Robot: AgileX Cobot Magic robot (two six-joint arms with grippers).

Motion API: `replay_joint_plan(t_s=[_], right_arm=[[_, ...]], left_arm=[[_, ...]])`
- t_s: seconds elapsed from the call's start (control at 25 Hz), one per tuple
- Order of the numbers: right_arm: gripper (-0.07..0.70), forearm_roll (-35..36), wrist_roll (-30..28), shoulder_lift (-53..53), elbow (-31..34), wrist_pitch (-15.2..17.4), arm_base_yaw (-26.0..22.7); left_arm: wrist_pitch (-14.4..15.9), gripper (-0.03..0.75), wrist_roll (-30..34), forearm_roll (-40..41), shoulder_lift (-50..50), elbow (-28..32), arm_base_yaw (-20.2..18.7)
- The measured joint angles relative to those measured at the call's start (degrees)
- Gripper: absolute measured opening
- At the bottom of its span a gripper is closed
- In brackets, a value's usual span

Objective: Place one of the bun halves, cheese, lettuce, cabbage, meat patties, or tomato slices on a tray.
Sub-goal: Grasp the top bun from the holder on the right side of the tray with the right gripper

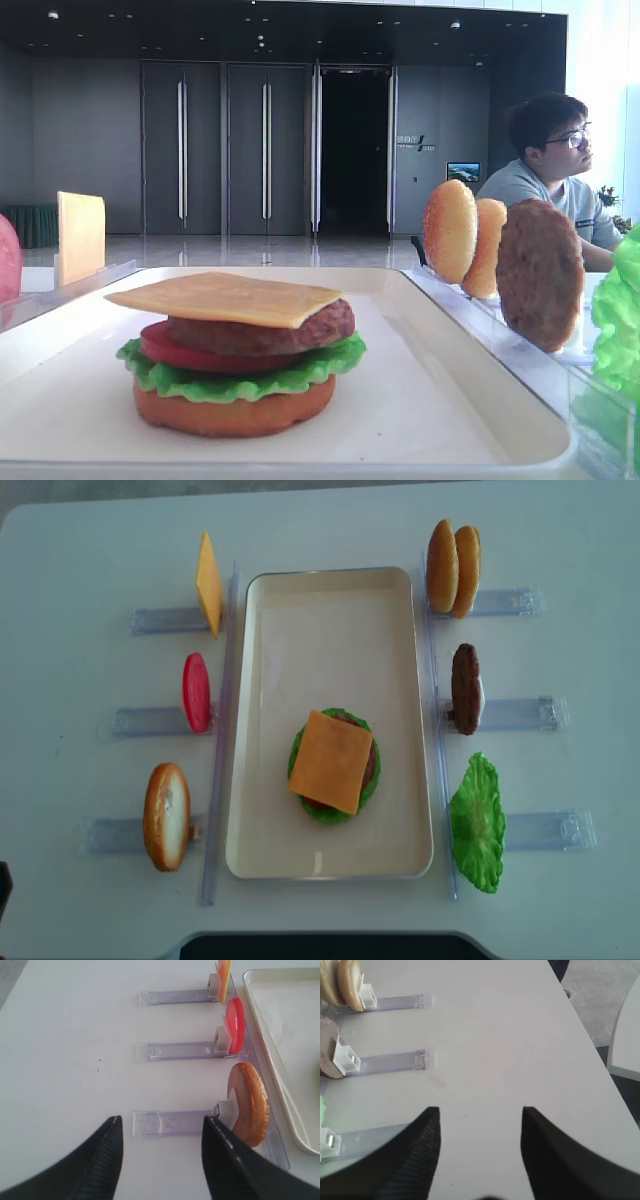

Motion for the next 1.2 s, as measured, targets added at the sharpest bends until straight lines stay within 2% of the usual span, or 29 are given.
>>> replay_joint_plan(t_s=[0.24,0.72,0.84,1.04,1.2], right_arm=[[0.352,0.0,0.0,0.0,0.0,0.0,0.0],[0.349,0.09,0.0,0.0,0.0,0.0,0.0],[0.346,2.08,-0.43,0.62,-0.45,-0.05,0.0],[0.344,4.2,-1.38,11.15,-4.67,-1.37,0.0],[0.342,4.2,-2.15,26.11,-10.36,-3.17,0.0]], left_arm=[[0.0,0.391,0.0,0.0,0.0,0.0,-1.7],[0.0,0.391,0.0,0.0,0.0,0.0,-1.84],[0.0,0.391,0.0,0.0,0.0,0.0,-1.84],[0.0,0.391,0.0,0.0,0.0,0.0,-1.84],[-0.05,0.391,0.0,0.0,0.0,0.0,-1.84]])
